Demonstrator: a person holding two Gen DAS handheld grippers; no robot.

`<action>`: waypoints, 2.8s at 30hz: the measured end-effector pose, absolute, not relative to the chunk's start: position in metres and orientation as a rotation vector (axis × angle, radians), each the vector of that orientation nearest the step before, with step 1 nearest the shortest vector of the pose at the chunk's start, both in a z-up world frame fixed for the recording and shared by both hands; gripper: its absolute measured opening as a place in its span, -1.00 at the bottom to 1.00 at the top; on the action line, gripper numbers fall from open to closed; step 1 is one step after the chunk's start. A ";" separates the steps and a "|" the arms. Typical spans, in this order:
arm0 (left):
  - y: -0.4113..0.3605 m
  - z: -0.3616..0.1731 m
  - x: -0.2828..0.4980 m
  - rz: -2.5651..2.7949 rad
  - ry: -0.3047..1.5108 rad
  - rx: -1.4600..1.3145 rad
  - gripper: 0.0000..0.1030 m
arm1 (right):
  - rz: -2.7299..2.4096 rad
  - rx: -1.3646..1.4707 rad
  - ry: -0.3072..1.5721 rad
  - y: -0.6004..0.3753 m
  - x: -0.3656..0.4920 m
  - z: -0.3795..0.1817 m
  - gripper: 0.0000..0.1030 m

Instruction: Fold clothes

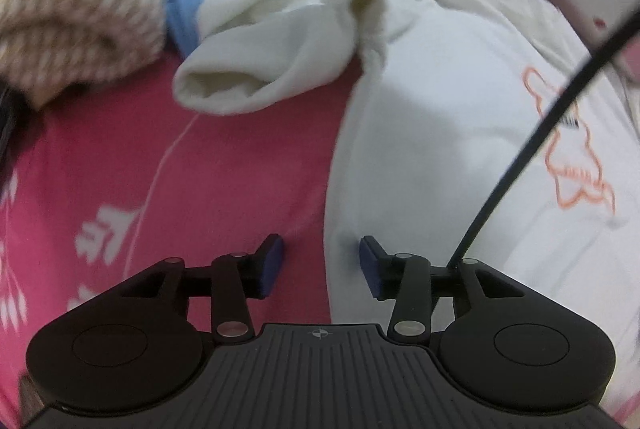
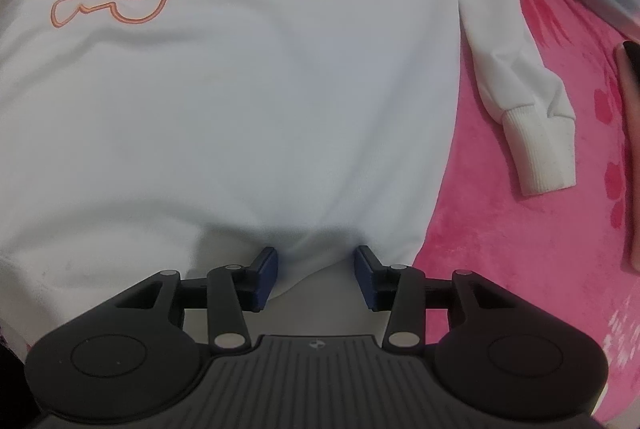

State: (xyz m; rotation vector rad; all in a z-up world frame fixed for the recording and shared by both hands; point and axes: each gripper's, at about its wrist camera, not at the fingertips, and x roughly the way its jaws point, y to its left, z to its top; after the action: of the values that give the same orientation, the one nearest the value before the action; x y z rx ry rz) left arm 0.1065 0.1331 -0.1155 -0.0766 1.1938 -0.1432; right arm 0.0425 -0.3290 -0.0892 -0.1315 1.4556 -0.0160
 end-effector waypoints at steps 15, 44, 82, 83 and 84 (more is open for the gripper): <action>0.113 -0.122 0.156 -0.188 1.090 0.012 -0.94 | -0.023 -0.142 1.451 -0.315 0.056 -0.081 -0.11; 0.107 -0.077 0.086 -0.186 1.136 -0.141 -0.48 | -0.027 -0.154 1.424 -0.280 0.067 -0.066 0.00; -0.028 -0.128 0.006 -0.237 1.342 0.104 -0.43 | 0.388 -0.550 1.066 -0.385 0.286 -0.064 -0.96; -0.029 -0.128 0.006 -0.241 1.341 0.111 -0.43 | 0.374 -0.564 1.053 -0.385 0.285 -0.067 -0.96; -0.029 -0.128 0.006 -0.245 1.341 0.116 -0.43 | 0.367 -0.570 1.053 -0.384 0.286 -0.073 -0.96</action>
State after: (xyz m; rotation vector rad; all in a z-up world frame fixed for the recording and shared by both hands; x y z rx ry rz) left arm 0.0057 -0.0288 -0.1281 0.1158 1.3411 -0.2446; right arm 0.2855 -0.3841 -0.0727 -0.5705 1.0531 0.3668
